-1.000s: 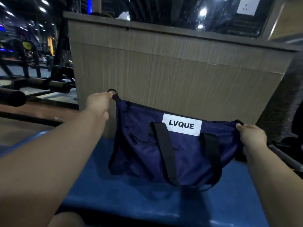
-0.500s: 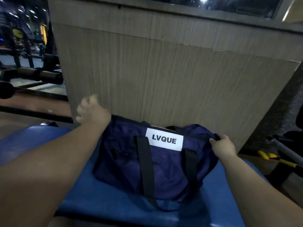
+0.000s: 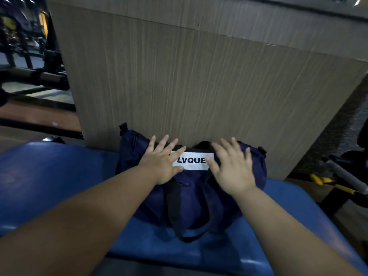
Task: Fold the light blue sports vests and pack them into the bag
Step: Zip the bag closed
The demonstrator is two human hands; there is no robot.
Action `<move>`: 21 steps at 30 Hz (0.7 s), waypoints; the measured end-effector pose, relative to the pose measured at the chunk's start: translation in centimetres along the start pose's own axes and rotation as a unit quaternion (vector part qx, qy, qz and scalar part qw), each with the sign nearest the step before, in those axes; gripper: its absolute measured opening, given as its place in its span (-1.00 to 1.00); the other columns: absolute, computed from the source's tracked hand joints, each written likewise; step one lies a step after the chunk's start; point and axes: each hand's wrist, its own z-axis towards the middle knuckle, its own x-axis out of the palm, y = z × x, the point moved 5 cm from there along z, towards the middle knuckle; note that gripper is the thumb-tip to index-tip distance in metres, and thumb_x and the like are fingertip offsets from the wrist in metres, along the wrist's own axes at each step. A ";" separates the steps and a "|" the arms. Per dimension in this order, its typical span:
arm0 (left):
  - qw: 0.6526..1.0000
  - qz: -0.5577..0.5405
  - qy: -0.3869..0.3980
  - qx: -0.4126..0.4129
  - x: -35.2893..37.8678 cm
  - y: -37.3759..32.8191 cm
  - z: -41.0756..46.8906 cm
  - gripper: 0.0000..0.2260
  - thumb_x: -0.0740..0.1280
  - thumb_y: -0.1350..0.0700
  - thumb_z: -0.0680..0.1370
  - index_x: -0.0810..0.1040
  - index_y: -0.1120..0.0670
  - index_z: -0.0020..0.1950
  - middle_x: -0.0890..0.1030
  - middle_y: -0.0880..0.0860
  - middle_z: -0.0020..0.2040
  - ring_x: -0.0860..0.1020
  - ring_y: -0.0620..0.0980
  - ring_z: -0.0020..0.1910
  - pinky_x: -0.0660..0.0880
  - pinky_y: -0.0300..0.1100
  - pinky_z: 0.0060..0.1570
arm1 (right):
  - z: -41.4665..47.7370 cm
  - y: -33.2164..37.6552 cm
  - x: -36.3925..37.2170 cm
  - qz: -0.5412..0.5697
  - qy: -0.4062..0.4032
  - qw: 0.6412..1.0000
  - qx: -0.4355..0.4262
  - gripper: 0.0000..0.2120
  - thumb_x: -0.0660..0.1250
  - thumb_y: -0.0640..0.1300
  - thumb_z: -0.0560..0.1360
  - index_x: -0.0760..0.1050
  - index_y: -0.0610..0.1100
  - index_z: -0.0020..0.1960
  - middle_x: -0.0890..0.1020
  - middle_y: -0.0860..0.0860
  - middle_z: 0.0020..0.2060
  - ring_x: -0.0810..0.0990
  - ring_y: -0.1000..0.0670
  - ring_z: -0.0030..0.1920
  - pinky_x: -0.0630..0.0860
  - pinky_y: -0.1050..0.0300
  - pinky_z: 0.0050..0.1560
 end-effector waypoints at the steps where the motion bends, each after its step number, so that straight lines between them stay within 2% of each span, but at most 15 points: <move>1: 1.000 -0.001 0.004 -0.001 0.3 0.1 0.1 -0.39 -0.06 -0.31 0.60 -0.21 -0.17 0.57 -0.23 -0.03 0.59 -0.34 0.06 0.53 -0.38 0.19 0.45 | 0.1 0.5 0.9 0.009 0.050 0.999 -0.006 -0.31 -0.20 0.39 0.52 0.20 0.12 0.54 0.12 0.08 0.58 -0.13 -0.02 0.59 -0.25 -0.24 0.51; 6: 0.999 -0.028 0.034 -0.030 1.8 1.8 0.8 -0.42 -0.08 -0.30 0.62 -0.20 -0.17 0.57 -0.23 -0.02 0.59 -0.31 0.09 0.54 -0.34 0.09 0.48 | 0.6 -1.1 4.5 -0.030 0.171 0.985 0.013 -0.30 -0.14 0.43 0.52 -0.01 0.17 0.59 -0.06 0.11 0.60 -0.23 0.01 0.58 -0.38 -0.25 0.49; 11: 0.988 -0.103 0.107 -0.043 3.2 2.0 1.3 -0.44 -0.08 -0.27 0.63 -0.17 -0.17 0.57 -0.20 -0.03 0.60 -0.25 0.06 0.56 -0.32 0.03 0.50 | 1.4 -1.9 6.7 0.032 0.258 0.964 0.055 -0.31 -0.08 0.41 0.54 -0.04 0.17 0.59 -0.06 0.13 0.60 -0.20 0.04 0.58 -0.39 -0.21 0.49; 13: 0.987 -0.089 0.126 -0.044 2.9 1.9 1.4 -0.44 -0.07 -0.26 0.64 -0.18 -0.16 0.58 -0.21 -0.03 0.59 -0.25 0.07 0.56 -0.31 0.05 0.50 | 1.4 -2.1 6.8 0.033 0.277 0.958 0.067 -0.30 -0.08 0.42 0.54 -0.05 0.17 0.59 -0.06 0.13 0.60 -0.18 0.04 0.58 -0.35 -0.25 0.49; 15: 0.990 -0.055 0.125 -0.038 1.6 1.4 1.6 -0.44 -0.05 -0.22 0.65 -0.18 -0.13 0.58 -0.24 -0.02 0.59 -0.27 0.09 0.55 -0.30 0.09 0.50 | 1.6 -2.2 6.0 -0.040 0.269 0.961 0.054 -0.27 -0.15 0.45 0.52 -0.08 0.16 0.60 -0.07 0.12 0.60 -0.18 0.00 0.59 -0.35 -0.30 0.48; 18: 0.996 -0.062 0.066 -0.010 -1.3 -0.8 1.7 -0.45 -0.05 -0.19 0.66 -0.15 -0.09 0.59 -0.24 -0.05 0.59 -0.30 0.06 0.55 -0.32 0.14 0.48 | 2.1 -2.1 3.9 -0.196 0.185 0.963 0.020 -0.21 -0.27 0.48 0.48 -0.13 0.12 0.60 -0.10 0.05 0.60 -0.25 -0.09 0.58 -0.36 -0.37 0.44; 21: 0.993 -0.096 0.071 0.011 -1.6 -3.5 1.2 -0.38 -0.11 -0.35 0.58 -0.14 -0.13 0.58 -0.23 -0.12 0.58 -0.32 0.02 0.54 -0.40 0.23 0.42 | 1.9 -2.7 3.9 -0.195 0.193 0.960 0.045 -0.21 -0.31 0.47 0.47 -0.19 0.11 0.60 -0.14 0.05 0.60 -0.30 -0.12 0.57 -0.37 -0.40 0.43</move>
